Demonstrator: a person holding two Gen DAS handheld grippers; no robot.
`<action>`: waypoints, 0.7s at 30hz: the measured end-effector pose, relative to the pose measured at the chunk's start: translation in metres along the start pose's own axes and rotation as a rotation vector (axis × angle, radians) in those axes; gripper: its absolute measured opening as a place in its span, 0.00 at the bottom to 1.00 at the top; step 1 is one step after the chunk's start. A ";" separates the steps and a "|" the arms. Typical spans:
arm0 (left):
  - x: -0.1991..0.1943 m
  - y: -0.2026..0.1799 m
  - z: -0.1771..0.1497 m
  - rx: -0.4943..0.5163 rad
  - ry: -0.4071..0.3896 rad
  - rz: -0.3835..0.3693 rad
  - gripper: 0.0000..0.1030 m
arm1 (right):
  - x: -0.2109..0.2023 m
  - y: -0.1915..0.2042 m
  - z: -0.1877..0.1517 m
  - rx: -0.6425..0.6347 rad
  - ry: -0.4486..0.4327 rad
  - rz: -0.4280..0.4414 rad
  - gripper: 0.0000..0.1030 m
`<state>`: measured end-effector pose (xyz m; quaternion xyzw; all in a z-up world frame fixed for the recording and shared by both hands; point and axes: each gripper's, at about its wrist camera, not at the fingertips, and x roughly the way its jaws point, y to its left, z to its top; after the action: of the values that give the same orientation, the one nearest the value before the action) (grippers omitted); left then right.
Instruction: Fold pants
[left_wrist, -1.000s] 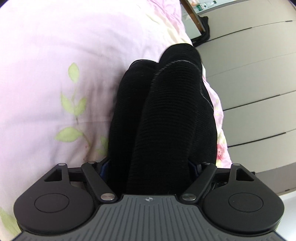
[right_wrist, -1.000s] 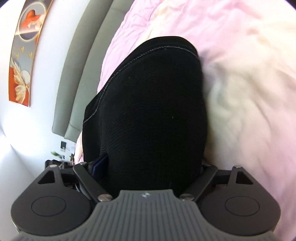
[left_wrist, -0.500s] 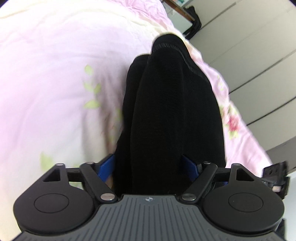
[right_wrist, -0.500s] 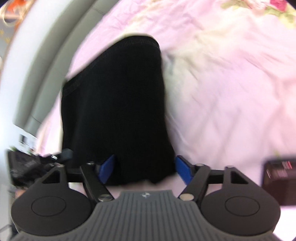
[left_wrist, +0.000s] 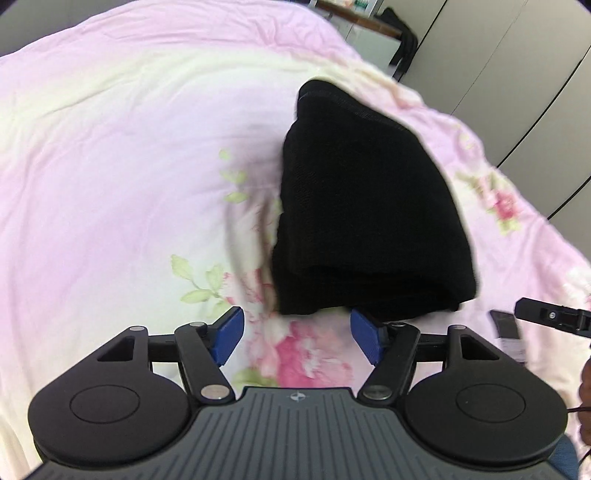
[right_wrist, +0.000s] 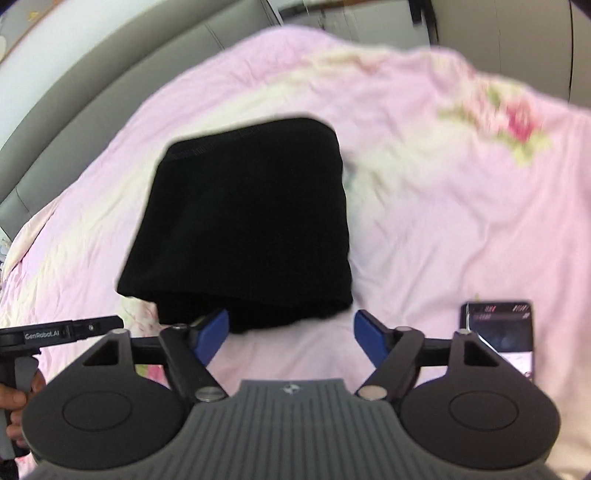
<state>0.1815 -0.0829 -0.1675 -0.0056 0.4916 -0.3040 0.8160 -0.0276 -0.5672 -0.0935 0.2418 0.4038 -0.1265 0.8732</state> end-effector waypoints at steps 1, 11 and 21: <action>-0.009 -0.005 -0.001 -0.004 -0.012 -0.005 0.85 | -0.011 0.009 0.000 -0.012 -0.031 -0.010 0.78; -0.056 -0.057 -0.009 0.093 -0.045 0.120 0.93 | -0.066 0.122 -0.018 -0.058 -0.184 -0.083 0.95; -0.086 -0.070 -0.025 0.092 -0.131 0.120 0.93 | -0.093 0.174 -0.046 -0.143 -0.230 -0.180 0.95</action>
<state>0.0984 -0.0896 -0.0899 0.0414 0.4222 -0.2758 0.8625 -0.0446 -0.3923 0.0082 0.1260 0.3292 -0.2018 0.9138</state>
